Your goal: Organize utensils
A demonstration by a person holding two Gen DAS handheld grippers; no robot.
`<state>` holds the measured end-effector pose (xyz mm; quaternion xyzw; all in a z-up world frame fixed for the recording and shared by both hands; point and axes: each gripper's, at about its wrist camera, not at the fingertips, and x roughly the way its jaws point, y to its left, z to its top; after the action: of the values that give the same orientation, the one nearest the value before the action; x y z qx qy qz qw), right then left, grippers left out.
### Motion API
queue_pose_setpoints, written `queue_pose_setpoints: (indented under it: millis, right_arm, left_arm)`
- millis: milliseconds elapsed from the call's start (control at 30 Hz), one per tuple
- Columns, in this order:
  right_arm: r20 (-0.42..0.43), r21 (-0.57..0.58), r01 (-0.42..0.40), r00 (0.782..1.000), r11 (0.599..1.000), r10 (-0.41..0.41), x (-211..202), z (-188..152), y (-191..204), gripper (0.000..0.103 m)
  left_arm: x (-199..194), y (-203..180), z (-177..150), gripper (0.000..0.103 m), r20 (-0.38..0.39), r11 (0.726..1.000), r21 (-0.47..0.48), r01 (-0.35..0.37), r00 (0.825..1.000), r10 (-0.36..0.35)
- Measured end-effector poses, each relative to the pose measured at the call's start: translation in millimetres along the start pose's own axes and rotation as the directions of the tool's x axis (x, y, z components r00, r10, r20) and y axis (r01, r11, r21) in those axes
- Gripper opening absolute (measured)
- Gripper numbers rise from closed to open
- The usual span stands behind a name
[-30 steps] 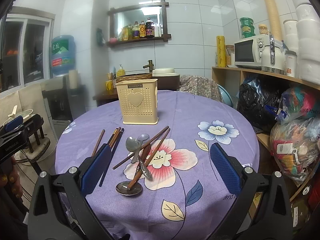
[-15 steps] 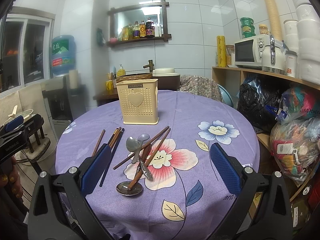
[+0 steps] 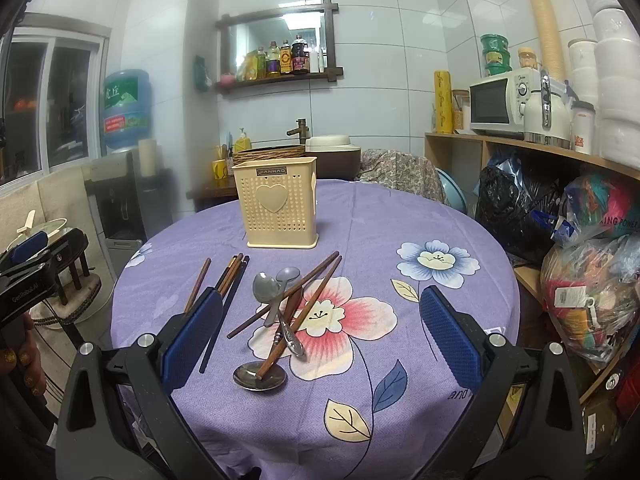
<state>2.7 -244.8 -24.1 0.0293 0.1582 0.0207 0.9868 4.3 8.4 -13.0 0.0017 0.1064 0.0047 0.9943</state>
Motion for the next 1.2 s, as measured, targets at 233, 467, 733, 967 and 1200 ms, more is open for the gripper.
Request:
queue_pose_setpoints:
  millis: [233, 467, 733, 967, 1200]
  right_arm:
    - [-0.003, 0.0, 0.001, 1.0, 1.0, -0.001, 0, 0, 0, 0.098]
    - [-0.013, -0.006, 0.003, 1.0, 1.0, -0.003, 3, -3, 3, 0.098]
    - [-0.045, -0.024, 0.01, 0.999, 1.0, -0.011, 13, 1, 0, 0.098]
    - [-0.143, -0.051, 0.02, 0.989, 0.998, -0.027, 57, 9, -11, 0.098]
    - [-0.235, -0.016, 0.011, 0.972, 1.0, -0.015, 109, 21, -32, 0.098]
  left_arm:
    - [-1, -3, 1, 0.098, -0.001, 1.0, 0.001, 0.0, 1.0, 0.0]
    - [1, 0, -6, 0.098, -0.013, 1.0, -0.002, 0.004, 1.0, -0.004]
    - [15, 3, -6, 0.098, -0.091, 1.0, 0.001, 0.002, 0.996, -0.002]
    - [66, 13, -9, 0.098, -0.297, 0.999, -0.018, 0.039, 0.954, -0.042]
    - [123, 14, -9, 0.094, -0.468, 0.992, -0.046, 0.117, 0.875, -0.125]
